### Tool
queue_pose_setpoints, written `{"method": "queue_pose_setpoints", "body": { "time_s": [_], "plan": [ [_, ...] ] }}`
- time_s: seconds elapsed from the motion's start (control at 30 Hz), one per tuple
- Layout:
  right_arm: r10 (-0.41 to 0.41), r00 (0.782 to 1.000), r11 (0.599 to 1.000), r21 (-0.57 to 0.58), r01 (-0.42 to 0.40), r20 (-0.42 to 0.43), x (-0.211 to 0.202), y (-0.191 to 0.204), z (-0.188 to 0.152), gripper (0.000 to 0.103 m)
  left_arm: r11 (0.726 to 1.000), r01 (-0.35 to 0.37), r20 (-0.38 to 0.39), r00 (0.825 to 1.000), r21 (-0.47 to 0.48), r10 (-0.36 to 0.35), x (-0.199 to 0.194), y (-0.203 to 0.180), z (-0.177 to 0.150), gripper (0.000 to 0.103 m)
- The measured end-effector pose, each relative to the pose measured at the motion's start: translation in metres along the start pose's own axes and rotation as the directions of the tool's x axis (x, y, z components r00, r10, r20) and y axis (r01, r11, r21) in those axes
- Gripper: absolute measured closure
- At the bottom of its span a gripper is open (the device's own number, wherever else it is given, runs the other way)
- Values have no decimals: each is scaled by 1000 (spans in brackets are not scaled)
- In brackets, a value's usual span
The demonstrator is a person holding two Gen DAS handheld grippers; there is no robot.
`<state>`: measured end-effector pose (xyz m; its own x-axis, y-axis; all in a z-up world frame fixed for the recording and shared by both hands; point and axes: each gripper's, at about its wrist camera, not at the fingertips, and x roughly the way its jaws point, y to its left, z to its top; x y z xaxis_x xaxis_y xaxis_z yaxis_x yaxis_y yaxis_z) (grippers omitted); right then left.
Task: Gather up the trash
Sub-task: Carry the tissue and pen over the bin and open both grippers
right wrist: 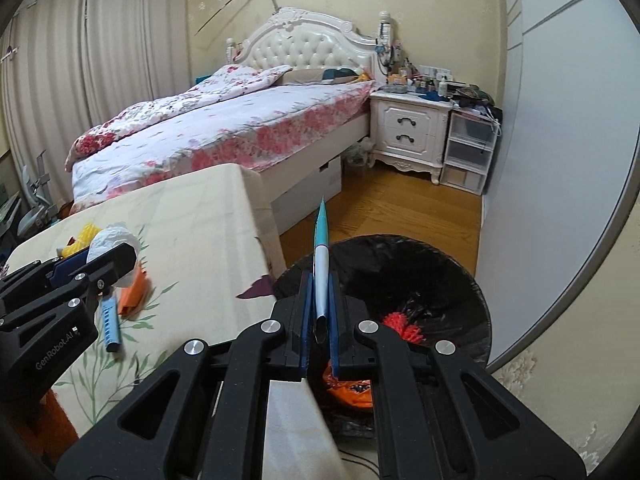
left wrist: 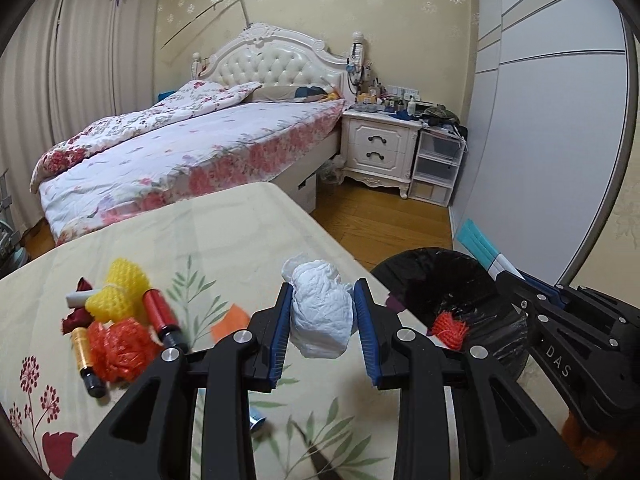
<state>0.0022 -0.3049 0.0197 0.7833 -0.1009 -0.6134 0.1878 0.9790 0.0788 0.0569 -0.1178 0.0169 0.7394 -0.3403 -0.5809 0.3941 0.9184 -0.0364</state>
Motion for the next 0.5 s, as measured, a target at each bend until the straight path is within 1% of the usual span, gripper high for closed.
{"method": "queue_pose_setpoints", "body": {
  "time_s": [0.1, 0.27, 0.5],
  "plan": [
    [-30, 1000, 999, 41, 29, 2, 8, -18, 1, 95, 1000, 25, -6, 1000, 19, -25, 17, -16, 7, 71],
    [-69, 998, 994, 80, 68, 2, 21, -36, 0, 95, 997, 59, -19, 998, 48, -58, 43, -37, 17, 71],
    [-98, 995, 988, 117, 98, -7, 32, -53, 0, 95, 992, 77, -55, 996, 95, -72, 77, -58, 23, 71]
  ]
}}
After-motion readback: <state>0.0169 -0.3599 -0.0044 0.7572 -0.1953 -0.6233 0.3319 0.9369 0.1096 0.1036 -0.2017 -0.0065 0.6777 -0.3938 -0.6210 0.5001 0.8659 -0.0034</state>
